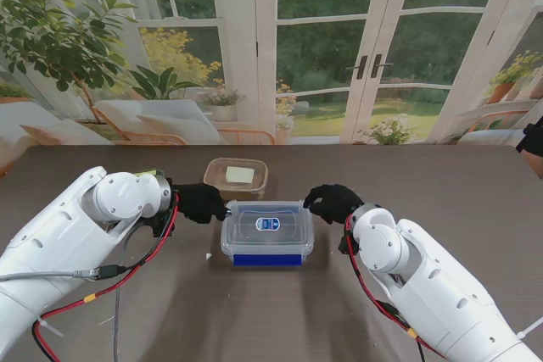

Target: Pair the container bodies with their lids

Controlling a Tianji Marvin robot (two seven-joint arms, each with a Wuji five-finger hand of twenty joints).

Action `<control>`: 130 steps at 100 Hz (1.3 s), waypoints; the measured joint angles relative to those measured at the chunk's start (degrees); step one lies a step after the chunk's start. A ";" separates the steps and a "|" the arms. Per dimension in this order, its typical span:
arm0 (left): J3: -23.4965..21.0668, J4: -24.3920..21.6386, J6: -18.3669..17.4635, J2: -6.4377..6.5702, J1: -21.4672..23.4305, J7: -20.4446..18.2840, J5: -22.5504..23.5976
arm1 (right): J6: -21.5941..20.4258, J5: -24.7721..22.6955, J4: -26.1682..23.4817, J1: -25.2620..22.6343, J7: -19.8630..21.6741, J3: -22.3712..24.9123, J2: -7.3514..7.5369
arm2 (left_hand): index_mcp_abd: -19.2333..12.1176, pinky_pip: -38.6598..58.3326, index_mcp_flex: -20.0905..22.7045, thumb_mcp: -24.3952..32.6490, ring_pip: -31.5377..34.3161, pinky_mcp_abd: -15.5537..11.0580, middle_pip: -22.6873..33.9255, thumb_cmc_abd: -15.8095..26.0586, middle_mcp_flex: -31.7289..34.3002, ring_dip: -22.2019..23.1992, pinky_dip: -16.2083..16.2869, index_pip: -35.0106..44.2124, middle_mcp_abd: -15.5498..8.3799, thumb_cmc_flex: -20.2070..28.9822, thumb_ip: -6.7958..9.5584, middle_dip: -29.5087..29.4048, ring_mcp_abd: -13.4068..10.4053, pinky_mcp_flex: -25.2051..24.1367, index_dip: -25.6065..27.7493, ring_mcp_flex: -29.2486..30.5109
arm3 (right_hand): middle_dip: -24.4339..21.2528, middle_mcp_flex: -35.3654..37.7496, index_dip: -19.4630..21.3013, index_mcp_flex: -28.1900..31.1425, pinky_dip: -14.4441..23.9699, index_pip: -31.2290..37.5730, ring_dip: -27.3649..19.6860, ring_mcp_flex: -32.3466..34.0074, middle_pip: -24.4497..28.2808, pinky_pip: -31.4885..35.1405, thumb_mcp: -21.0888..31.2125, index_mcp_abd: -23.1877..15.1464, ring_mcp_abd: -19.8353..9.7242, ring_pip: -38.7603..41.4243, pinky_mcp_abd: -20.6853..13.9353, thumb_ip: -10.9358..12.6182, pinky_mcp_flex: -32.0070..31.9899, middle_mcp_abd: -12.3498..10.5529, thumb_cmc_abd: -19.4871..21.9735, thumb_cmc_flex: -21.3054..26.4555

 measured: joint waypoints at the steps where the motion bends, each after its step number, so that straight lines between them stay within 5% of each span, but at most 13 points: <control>1: -0.05 -0.06 0.03 0.00 0.04 -0.02 0.04 | 0.00 0.00 0.00 -0.02 -0.03 0.01 0.00 | 0.00 0.00 0.00 0.00 0.00 0.00 0.00 0.00 0.00 0.00 0.00 0.00 0.00 0.00 0.00 0.00 0.00 0.00 0.00 0.00 | 0.00 0.00 0.00 0.00 0.00 0.00 0.00 0.00 0.00 0.00 0.00 0.00 0.00 0.00 0.00 0.00 0.00 0.00 0.00 0.00; 37: -3.81 -3.50 0.26 0.35 3.48 -0.55 4.70 | 0.88 -1.39 -0.01 -0.50 -0.99 0.53 -0.01 | -0.52 -1.18 -0.03 0.00 -1.45 -0.22 -1.34 0.00 -0.46 0.00 0.00 -0.10 -0.10 0.00 0.00 -0.84 0.00 -1.31 -0.08 -0.66 | -0.61 0.00 0.00 0.00 0.00 0.00 0.00 0.00 -1.01 0.00 -0.20 0.07 0.44 0.00 0.54 -0.50 0.00 0.45 0.00 0.00; 75: -6.32 -5.16 1.11 0.67 7.25 1.46 7.30 | 3.72 -6.17 -0.17 -0.33 -1.47 0.13 0.29 | -1.33 -10.84 -2.07 -0.01 -17.77 -0.85 -17.48 0.00 -5.58 -3.71 -3.26 -2.59 2.06 -0.07 0.00 -13.55 2.84 -10.00 -0.56 -8.12 | -4.76 -0.86 0.25 0.00 0.00 0.55 -1.87 -0.04 -5.92 -0.65 -5.38 1.77 1.64 -2.82 0.60 -1.35 0.00 1.85 0.02 -2.87; 104: -3.95 -0.62 1.12 0.39 5.56 4.26 8.14 | 7.13 -8.35 -2.38 -0.39 2.42 -0.18 1.32 | -2.76 -11.70 -7.26 -0.50 -22.40 -1.77 -26.78 0.00 -9.83 -5.90 -3.83 -5.66 3.35 -1.32 -0.32 -22.10 3.36 -12.53 -0.89 -10.59 | -9.23 -2.08 1.38 0.76 0.00 3.40 -4.16 -0.13 -10.36 -2.45 -8.13 2.55 2.80 -6.55 1.24 -1.37 0.00 3.42 0.84 -3.58; 130: -0.18 4.16 0.35 -0.13 2.08 5.15 5.53 | 7.88 -7.95 -2.67 -0.22 4.09 -1.40 1.78 | -9.79 -11.62 -11.06 -0.33 -20.94 -2.49 -28.48 0.05 -11.59 -5.85 -3.72 -8.36 3.55 -2.57 -0.24 -24.19 2.87 -11.35 -2.41 -10.33 | -12.34 -2.13 1.61 3.51 0.00 4.98 -5.97 -0.14 -14.07 -3.95 -10.44 2.63 3.89 -9.79 1.91 -1.40 0.00 4.34 1.51 -3.62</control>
